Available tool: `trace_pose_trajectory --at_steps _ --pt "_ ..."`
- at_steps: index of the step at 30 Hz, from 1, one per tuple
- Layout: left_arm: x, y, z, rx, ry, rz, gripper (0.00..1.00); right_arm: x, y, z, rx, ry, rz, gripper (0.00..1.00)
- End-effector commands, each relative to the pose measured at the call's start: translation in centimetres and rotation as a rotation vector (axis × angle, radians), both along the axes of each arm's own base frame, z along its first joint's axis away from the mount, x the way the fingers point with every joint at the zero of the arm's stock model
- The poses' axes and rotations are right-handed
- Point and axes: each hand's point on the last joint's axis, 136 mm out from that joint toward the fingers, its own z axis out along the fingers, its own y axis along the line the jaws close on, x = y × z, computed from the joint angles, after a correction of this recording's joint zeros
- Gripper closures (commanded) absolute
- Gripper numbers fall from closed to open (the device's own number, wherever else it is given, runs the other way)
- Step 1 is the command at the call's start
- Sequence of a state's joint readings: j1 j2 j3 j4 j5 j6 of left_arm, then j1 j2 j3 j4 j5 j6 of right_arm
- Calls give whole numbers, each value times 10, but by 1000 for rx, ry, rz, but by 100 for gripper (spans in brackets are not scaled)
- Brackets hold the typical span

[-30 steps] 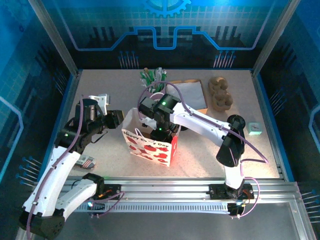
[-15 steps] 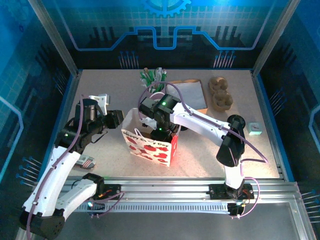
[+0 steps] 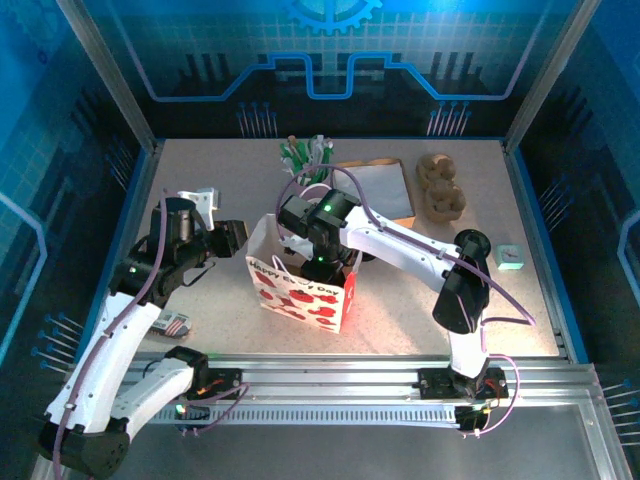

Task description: Pack the takeout coffee

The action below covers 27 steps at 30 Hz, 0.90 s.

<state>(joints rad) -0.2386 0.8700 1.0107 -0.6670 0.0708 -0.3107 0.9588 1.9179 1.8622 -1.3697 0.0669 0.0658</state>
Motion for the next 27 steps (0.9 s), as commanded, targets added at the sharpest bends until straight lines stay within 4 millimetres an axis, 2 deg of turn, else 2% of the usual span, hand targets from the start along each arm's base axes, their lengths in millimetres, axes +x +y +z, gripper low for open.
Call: trace_pose_trajectory --at_steps 1,27 --pt "2 3 -1 20 -19 3 62 -3 -6 -3 -5 29 -6 61" --pt "1 4 -2 24 -18 4 62 -2 -6 -9 -4 36 -9 61"
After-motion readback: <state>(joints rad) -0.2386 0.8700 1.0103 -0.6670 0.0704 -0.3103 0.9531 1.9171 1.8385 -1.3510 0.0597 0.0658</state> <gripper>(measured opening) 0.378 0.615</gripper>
